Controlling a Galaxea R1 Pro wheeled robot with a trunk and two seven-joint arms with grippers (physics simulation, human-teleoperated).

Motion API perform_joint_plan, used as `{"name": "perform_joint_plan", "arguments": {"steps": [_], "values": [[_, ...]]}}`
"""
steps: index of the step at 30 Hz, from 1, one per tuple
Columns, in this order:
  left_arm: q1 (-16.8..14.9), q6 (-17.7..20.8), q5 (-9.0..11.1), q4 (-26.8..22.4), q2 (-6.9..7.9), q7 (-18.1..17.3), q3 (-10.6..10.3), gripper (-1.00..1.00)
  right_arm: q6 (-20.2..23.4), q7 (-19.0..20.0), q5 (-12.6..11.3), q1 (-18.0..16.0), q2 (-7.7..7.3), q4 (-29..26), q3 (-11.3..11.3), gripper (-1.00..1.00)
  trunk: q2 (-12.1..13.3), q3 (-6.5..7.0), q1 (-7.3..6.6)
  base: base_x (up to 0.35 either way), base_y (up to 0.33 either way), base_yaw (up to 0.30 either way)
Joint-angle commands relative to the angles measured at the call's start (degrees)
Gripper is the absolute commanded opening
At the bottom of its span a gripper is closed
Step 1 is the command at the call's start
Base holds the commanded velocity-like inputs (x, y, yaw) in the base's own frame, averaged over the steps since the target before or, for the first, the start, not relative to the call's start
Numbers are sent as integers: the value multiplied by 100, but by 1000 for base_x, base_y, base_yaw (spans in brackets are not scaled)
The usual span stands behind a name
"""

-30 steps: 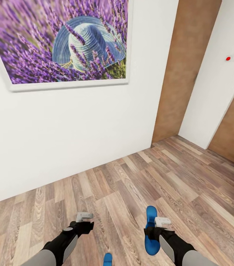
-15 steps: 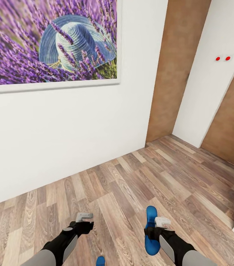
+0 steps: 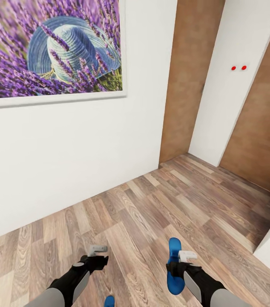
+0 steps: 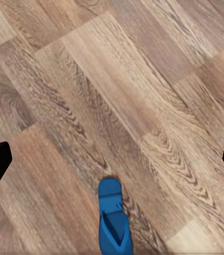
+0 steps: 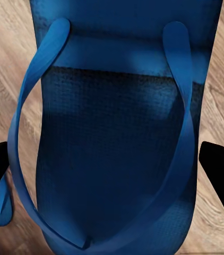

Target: In the bedroom, move the book from the bed onto either nightstand, and place the two sandals side by side next to the bed.

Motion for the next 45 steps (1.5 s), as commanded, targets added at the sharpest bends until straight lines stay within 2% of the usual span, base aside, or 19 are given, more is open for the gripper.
{"name": "perform_joint_plan", "arguments": {"steps": [1, 19, 22, 25, 29, 33, 36, 38, 45], "values": [[0, 32, 25, -12, 2, 2, -34, 100, 27, -29, -53, -2, -4, -11, 47, -100, -3, -5, -2, -109, -70, -15], [0, 37, 35, -12, 7, 12, -25, 100, 22, -29, -45, -2, 5, -15, 55, -100, -3, -5, -2, -10, -22, -2], [0, 207, 37, -5, 1, 29, -15, 100, 21, -29, -45, -2, 15, -16, 59, -100, -3, -5, -2, 1, -1, 0], [0, 603, 62, 76, 4, 43, 15, 100, 25, -31, -45, -2, 23, -20, 62, -100, -3, -5, -2, 0, 0, 0], [0, 810, 90, 387, 10, 34, 35, 100, 56, -46, -45, -2, 24, -77, 64, -100, -3, -5, -2, 0, 0, 0], [0, 877, 106, 562, 8, 14, 42, 100, 292, -78, -43, -8, 38, -241, 59, -100, -3, -5, -2, 0, 0, 0], [0, 898, 107, 608, 7, 9, 43, 100, 768, -109, -39, -15, 41, -428, 57, -100, -3, -5, -2, 0, 0, 0], [0, 910, 110, 631, 6, 12, 44, 100, 925, -115, -38, -15, 41, -480, 59, -100, -3, -5, -2, 0, 0, 0], [0, 892, 124, 643, 5, 46, 46, 100, 1152, -119, -36, -7, 17, -533, 58, -100, -3, -5, -2, 0, 0, 0]]}}
